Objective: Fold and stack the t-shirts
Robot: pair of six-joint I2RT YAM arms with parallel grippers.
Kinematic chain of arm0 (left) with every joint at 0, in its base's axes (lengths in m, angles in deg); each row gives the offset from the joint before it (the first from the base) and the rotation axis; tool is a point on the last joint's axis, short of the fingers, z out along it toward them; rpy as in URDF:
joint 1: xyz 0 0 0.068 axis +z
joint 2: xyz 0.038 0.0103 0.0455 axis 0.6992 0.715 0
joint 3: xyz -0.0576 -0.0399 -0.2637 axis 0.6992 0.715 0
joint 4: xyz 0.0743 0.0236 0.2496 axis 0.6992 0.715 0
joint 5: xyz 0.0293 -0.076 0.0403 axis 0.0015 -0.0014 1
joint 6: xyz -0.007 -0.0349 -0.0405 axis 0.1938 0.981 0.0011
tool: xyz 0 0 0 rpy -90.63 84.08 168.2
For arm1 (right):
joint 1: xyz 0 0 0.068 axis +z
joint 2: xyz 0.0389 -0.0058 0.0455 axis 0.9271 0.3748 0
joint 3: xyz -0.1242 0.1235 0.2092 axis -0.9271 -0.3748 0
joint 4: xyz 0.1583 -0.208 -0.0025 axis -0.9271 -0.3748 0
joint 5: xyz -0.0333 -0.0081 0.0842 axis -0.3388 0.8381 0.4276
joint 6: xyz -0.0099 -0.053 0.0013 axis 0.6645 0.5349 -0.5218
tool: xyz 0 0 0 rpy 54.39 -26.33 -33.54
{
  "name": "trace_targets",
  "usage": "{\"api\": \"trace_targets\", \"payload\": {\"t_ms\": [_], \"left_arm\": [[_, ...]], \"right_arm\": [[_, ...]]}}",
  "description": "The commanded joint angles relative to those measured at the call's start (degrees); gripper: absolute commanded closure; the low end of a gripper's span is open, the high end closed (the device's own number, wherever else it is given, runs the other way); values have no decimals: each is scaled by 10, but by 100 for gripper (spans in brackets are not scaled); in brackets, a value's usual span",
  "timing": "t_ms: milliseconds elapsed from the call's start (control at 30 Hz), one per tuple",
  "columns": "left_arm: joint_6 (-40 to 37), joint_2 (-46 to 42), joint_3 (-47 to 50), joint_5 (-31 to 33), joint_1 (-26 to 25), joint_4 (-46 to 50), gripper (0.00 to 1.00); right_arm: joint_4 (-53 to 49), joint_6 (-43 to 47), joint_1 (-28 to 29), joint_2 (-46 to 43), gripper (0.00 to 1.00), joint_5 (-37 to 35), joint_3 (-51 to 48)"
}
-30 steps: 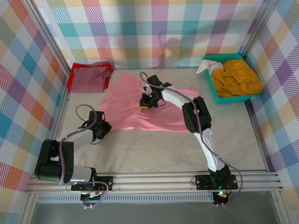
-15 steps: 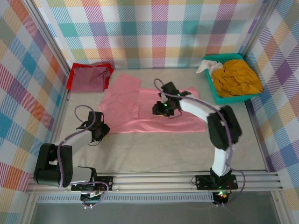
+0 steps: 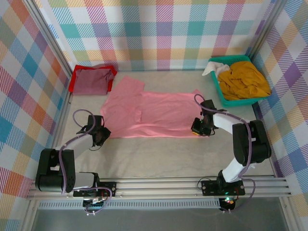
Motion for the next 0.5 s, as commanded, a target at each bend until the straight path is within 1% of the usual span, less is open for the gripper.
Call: {"api": "trace_targets", "payload": {"t_ms": [0, 100, 200, 267, 367, 467], "left_arm": [[8, -10, 16, -7, 11, 42, 80], [10, -18, 17, -19, 12, 56, 81], [13, -50, 22, -30, 10, 98, 81], [18, -86, 34, -38, 11, 121, 81], [40, -152, 71, -57, 8, 149, 79], [71, -222, 109, -78, -8, 180, 79]], "right_arm": [[28, 13, -4, 23, 100, -15, 1], [3, 6, -5, 15, 100, -8, -4], [-21, -6, -5, -25, 100, 8, -44], [-36, -11, -5, -65, 100, 23, -80], [-76, -22, -5, -131, 100, 25, -134], [-115, -34, -5, -183, 100, 31, -168]]}}
